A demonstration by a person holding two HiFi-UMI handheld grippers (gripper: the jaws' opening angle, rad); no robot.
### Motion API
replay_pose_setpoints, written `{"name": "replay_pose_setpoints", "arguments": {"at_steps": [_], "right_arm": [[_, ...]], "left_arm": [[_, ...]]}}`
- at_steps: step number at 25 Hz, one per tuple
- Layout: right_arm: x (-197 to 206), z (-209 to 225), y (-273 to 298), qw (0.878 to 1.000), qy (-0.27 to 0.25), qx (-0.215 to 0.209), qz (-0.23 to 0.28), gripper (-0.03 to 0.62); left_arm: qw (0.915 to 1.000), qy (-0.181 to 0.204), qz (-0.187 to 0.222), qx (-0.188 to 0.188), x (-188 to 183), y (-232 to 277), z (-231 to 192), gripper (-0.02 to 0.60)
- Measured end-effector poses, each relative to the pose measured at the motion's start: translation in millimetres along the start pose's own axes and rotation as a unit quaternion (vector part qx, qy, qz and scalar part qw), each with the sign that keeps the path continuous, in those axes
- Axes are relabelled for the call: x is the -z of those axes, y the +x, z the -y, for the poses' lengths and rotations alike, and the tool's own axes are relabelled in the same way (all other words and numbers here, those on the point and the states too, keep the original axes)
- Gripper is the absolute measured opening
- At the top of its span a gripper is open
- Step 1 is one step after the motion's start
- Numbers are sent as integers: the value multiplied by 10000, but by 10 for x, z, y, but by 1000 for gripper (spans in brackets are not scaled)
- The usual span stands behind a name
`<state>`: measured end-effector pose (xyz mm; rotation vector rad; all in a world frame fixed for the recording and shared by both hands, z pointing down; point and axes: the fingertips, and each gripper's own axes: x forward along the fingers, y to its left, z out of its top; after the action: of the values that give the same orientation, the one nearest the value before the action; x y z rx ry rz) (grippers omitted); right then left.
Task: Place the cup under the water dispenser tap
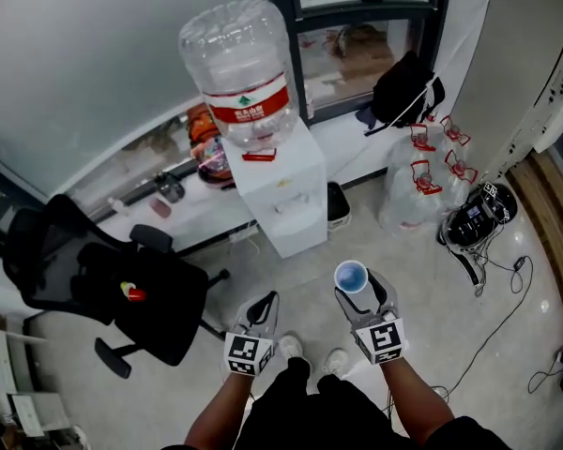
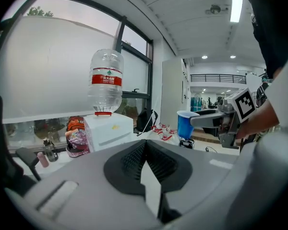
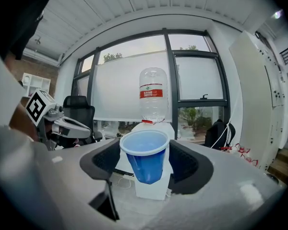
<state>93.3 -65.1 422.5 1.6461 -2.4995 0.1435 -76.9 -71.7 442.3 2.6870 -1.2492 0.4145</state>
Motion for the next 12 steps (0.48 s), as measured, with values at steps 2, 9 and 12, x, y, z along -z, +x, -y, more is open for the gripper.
{"name": "replay_pose_setpoints", "arguments": {"at_steps": [2, 9, 12], "right_arm": [[-22, 16, 158, 10000, 34, 43, 0, 318], [-103, -3, 685, 9993, 157, 328, -72, 318], [-94, 5, 856, 9991, 159, 381, -120, 318]], "left_arm": [[10000, 36, -14, -3, 0, 76, -139, 15], [9996, 9, 79, 264, -110, 332, -534, 15], [9994, 22, 83, 346, -137, 433, -716, 15]]}}
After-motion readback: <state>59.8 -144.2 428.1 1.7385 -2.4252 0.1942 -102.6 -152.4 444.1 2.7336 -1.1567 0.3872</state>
